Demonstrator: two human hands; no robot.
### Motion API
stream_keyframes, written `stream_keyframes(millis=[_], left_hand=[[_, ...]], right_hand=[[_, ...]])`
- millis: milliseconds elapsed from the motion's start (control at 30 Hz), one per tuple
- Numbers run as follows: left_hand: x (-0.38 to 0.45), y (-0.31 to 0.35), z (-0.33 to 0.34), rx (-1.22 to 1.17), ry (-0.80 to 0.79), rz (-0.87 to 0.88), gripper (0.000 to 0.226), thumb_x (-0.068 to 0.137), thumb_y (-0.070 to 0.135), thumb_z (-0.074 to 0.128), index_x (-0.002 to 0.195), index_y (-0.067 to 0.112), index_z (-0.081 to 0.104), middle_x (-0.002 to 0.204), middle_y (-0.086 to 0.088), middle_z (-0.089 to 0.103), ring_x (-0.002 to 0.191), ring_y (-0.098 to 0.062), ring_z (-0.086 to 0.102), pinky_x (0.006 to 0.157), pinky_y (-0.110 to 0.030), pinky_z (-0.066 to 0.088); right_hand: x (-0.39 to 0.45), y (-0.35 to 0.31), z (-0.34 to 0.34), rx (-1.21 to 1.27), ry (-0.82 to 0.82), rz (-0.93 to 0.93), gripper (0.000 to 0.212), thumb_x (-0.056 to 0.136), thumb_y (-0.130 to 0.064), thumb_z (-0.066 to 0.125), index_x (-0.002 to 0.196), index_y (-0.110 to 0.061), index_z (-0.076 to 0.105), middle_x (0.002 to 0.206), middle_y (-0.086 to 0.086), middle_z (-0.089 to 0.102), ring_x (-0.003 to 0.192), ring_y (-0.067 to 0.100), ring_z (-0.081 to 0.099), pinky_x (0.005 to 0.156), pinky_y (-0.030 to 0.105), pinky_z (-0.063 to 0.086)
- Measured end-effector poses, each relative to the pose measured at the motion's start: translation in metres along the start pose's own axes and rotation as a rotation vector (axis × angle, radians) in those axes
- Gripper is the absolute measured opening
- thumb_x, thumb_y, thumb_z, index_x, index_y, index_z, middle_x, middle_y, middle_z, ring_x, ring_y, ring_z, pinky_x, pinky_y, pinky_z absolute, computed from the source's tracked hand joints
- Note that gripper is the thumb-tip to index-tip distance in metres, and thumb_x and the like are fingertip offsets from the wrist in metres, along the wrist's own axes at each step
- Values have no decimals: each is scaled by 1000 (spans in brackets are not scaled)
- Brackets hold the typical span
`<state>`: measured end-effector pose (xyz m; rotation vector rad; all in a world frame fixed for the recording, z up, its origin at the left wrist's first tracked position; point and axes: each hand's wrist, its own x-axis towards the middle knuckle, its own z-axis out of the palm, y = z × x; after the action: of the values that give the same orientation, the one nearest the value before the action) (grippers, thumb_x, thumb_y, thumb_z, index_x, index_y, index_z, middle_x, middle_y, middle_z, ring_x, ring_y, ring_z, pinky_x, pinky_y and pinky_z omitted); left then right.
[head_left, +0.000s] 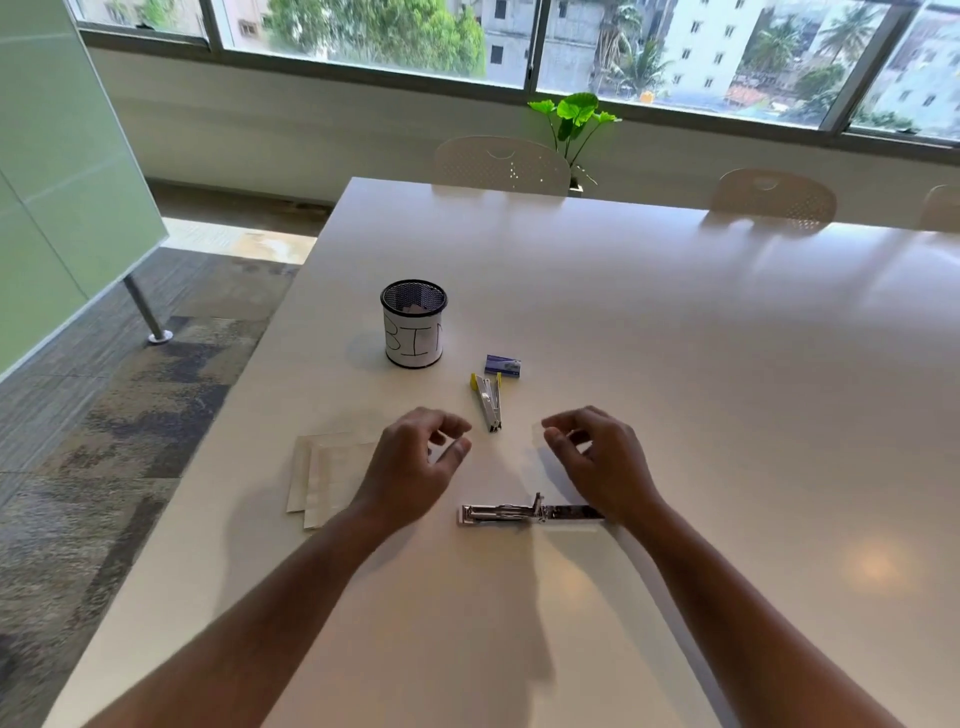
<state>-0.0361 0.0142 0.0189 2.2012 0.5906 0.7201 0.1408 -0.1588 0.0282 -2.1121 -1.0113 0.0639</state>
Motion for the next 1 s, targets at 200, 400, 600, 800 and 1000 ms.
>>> stream_keyframes(millis=[200, 400, 600, 800, 1000], left_hand=[[62, 2, 16, 61, 60, -45, 16, 94, 18, 70, 107, 11, 77, 101, -3, 78, 93, -20, 70, 88, -36, 56], [106, -3, 26, 125, 9, -49, 30, 96, 18, 69, 124, 7, 71, 121, -10, 75, 113, -25, 68, 101, -35, 52], [116, -11, 28, 92, 17, -3, 27, 94, 15, 71, 120, 7, 73, 117, -10, 75, 110, -24, 68, 99, -32, 52], [100, -8, 18, -56, 107, 16, 23, 94, 10, 70, 117, 9, 74, 112, -4, 76, 100, -16, 69, 92, -19, 53], [61, 5, 3, -746, 6, -287, 29, 105, -2, 51, 127, 11, 66, 112, -17, 77, 96, -25, 77, 89, -35, 63]], right_hand=[[70, 5, 28, -51, -38, 82, 32, 91, -28, 76, 121, -19, 72, 110, 1, 71, 86, 13, 71, 88, 37, 58], [110, 11, 51, -226, -32, 128, 52, 89, -44, 72, 138, -30, 60, 117, -3, 65, 102, 16, 66, 85, 34, 54], [123, 15, 60, -274, -33, 146, 36, 93, -49, 68, 125, -34, 69, 116, -5, 63, 103, 18, 65, 83, 35, 54], [107, 2, 44, 23, 57, 107, 24, 90, -28, 78, 113, -25, 72, 106, -4, 68, 89, 10, 68, 85, 35, 55], [56, -28, 28, 316, -37, 22, 36, 80, -14, 88, 111, -26, 76, 92, -10, 78, 86, 3, 74, 72, 23, 59]])
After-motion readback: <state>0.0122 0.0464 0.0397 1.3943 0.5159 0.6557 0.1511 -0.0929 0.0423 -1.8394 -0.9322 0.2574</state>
